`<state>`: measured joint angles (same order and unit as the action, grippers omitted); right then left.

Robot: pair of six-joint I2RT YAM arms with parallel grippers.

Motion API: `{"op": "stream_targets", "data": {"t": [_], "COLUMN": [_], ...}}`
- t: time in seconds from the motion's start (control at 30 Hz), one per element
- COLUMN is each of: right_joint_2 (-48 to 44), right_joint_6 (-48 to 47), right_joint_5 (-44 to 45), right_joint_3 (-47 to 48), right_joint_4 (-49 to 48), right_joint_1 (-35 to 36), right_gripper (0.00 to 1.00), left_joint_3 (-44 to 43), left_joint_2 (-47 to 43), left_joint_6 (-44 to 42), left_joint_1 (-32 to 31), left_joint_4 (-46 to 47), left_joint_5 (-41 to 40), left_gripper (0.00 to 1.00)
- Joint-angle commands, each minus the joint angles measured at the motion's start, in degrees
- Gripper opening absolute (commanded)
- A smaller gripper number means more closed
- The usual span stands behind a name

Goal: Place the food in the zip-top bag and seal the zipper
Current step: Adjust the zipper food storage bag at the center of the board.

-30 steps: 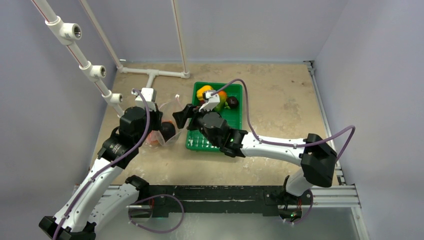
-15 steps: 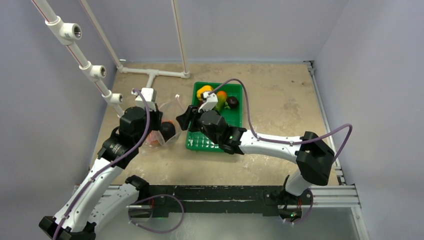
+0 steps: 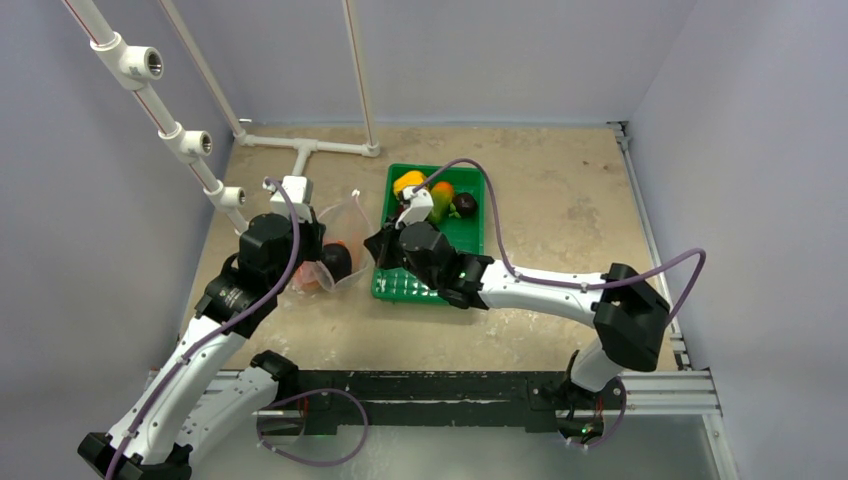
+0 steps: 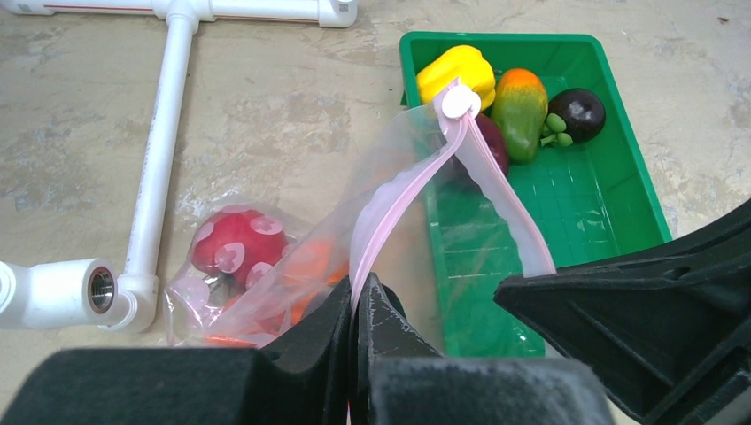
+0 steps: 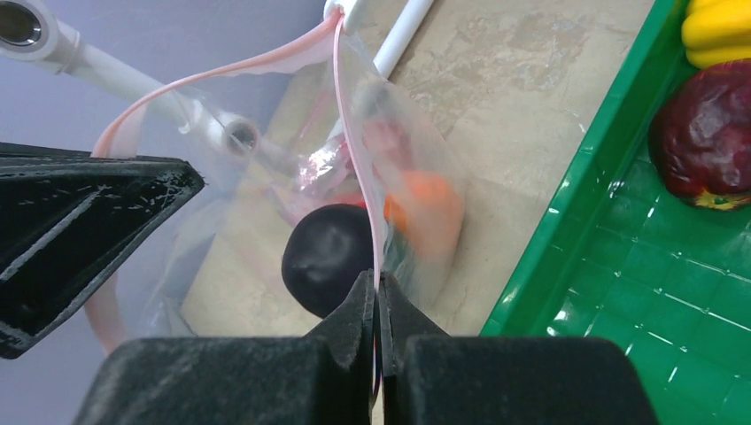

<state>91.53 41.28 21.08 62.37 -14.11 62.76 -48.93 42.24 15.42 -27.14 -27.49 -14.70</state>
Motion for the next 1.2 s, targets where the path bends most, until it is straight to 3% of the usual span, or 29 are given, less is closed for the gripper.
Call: {"op": "stream_targets", "data": {"t": [0.0,0.33,0.57,0.97,1.17], "right_joint_2": [-3.7,-4.2,-5.1,-0.1,0.9], "right_joint_6": [-3.0,-9.9,-11.0,-7.6,-7.7], "right_joint_5": [0.1,-0.5,1.4,-4.1,-5.1], "right_joint_3": [3.5,11.7,11.5,6.6,5.6], "right_joint_4": [0.7,3.1,3.9,-0.4,-1.8], "right_joint_1": [-0.3,-0.3,-1.2,-2.0,-2.1], "right_gripper": [0.0,0.0,0.0,0.0,0.0], "left_joint_3": [-1.0,-14.2,-21.6,-8.4,-7.2], "left_joint_2": [-1.1,-0.8,-0.7,1.5,2.2], "left_joint_6": [1.0,-0.4,-0.3,0.7,0.9], "left_joint_1": [-0.2,-0.2,-0.2,-0.2,-0.2], "left_joint_4": [-0.9,-11.7,-16.1,-8.1,-4.7], "left_joint_5": [-0.7,-8.4,-12.8,-9.4,-7.4], "left_gripper": [0.0,0.0,0.0,0.0,0.0]}}
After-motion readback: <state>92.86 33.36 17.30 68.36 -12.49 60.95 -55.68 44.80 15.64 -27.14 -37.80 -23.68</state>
